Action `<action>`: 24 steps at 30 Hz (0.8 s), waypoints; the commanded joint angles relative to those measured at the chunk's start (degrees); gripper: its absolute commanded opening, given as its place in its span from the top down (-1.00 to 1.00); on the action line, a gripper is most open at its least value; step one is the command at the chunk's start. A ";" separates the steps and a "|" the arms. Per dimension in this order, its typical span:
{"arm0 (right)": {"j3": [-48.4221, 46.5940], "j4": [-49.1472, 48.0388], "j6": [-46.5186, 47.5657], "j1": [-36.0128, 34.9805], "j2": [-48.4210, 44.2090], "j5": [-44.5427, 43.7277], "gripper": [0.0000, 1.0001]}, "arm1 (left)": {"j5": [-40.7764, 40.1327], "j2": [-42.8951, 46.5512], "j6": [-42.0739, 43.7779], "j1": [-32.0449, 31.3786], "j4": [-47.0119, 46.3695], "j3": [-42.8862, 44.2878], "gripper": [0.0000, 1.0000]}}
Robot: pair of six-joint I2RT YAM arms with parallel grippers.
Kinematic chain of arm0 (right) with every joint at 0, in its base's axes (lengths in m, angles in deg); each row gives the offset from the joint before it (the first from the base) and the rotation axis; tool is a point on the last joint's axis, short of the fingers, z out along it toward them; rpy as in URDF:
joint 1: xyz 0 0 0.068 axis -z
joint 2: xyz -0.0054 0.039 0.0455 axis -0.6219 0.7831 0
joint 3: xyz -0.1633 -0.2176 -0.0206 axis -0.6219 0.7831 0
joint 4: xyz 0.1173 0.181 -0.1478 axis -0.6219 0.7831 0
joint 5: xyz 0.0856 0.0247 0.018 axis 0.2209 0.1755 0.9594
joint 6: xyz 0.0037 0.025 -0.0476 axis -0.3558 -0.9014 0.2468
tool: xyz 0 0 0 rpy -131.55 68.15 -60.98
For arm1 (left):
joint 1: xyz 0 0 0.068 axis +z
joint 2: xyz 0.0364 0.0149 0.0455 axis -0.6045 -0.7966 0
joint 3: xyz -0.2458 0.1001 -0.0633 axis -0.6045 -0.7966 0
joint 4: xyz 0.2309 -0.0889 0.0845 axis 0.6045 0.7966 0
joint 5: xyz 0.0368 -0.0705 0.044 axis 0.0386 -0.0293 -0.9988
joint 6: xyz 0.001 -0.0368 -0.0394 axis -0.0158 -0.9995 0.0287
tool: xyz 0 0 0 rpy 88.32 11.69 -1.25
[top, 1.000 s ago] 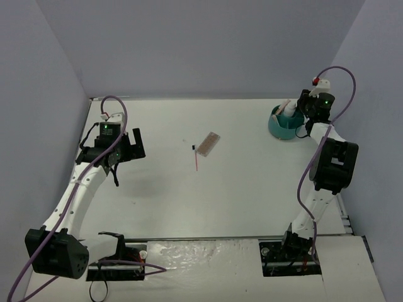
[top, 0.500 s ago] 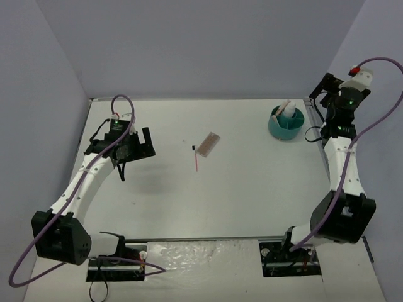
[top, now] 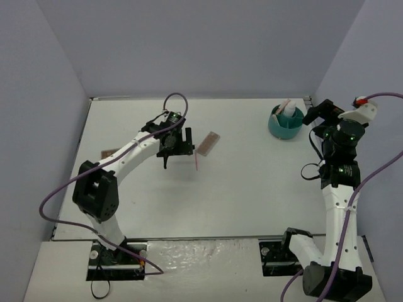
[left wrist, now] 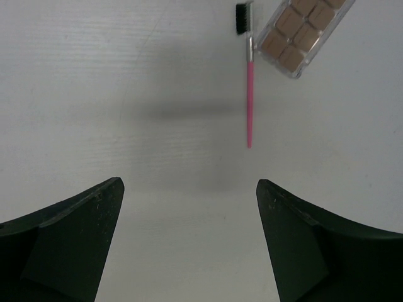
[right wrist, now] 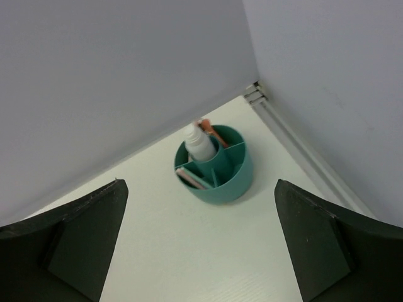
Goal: Organize the makeup
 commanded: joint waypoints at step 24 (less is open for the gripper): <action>5.81 -1.78 4.92 -12.14 -5.62 -5.07 -1.00 | -6.46 -22.65 -6.91 -5.32 -2.59 17.61 0.21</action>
